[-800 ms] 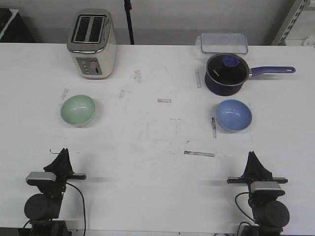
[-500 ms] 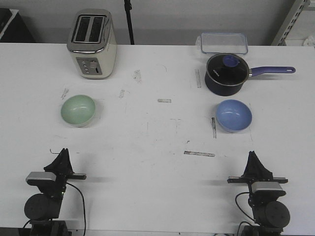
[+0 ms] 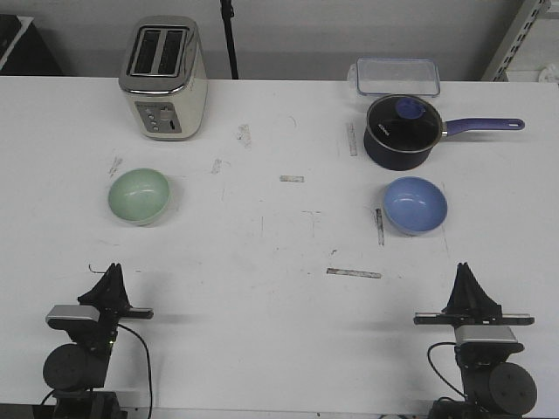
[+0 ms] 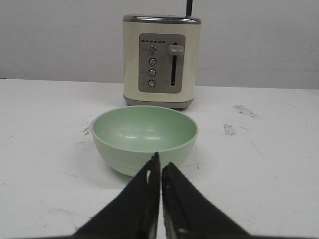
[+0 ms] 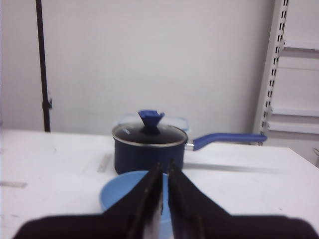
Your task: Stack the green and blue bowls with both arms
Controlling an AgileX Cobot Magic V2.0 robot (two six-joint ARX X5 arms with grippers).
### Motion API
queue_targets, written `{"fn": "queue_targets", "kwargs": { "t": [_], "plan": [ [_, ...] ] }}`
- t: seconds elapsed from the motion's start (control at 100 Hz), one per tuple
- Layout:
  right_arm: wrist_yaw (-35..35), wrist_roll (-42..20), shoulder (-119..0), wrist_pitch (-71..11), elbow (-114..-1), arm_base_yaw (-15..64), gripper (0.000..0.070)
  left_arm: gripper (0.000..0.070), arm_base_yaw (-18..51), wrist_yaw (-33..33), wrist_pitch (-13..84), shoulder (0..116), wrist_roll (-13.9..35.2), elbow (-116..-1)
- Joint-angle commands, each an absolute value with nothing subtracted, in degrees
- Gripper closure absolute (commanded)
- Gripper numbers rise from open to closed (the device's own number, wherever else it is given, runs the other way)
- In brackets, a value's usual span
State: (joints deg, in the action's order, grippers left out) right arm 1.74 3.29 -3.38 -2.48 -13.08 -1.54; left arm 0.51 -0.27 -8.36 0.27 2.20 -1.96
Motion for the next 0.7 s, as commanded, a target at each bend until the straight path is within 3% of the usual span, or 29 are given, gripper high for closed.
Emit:
{"fn": "queue_targets", "kwargs": {
  "t": [0.0,0.53,0.69],
  "plan": [
    [0.5,5.1,-5.3,-3.1,-15.6,-1.5,0.0688,0.0699,0.5,-0.4,-9.1,0.2,1.5,-0.7],
    [-1.5,4.1,-36.9,-11.4,-38.2,-1.5,0.0688,0.0699,0.5,-0.4,-9.1,0.2,1.5,-0.7],
    [-1.5,3.1,-49.3,-19.3,-47.3,-1.5,0.0688,0.0699,0.5,-0.4,-9.1,0.2,1.5,-0.7]
  ]
}}
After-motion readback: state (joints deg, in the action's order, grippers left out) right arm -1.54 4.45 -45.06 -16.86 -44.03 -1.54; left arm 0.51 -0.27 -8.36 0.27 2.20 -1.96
